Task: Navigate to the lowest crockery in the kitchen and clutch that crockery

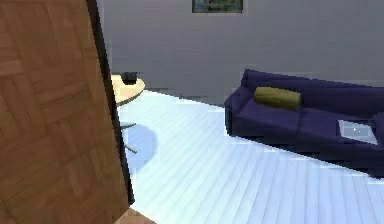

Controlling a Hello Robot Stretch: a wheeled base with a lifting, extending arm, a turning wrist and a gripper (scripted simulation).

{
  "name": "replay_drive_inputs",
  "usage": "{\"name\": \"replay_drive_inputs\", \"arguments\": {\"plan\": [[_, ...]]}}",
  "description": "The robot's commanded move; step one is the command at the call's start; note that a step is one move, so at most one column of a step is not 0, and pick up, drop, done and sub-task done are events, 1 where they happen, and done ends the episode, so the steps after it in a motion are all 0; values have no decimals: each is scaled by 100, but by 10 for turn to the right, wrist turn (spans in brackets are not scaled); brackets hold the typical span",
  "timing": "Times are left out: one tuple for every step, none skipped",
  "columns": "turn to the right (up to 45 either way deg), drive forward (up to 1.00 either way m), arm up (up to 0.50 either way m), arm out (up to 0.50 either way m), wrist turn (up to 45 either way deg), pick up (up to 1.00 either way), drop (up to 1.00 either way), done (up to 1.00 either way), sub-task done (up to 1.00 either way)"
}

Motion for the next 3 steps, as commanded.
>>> {"name": "replay_drive_inputs", "arguments": {"plan": [[-30, 0, 0, 0, 0, 0, 0, 0, 0], [0, 100, 0, 0, 0, 0, 0, 0, 0], [-150, 0, 0, 0, 0, 0, 0, 0, 0]]}}
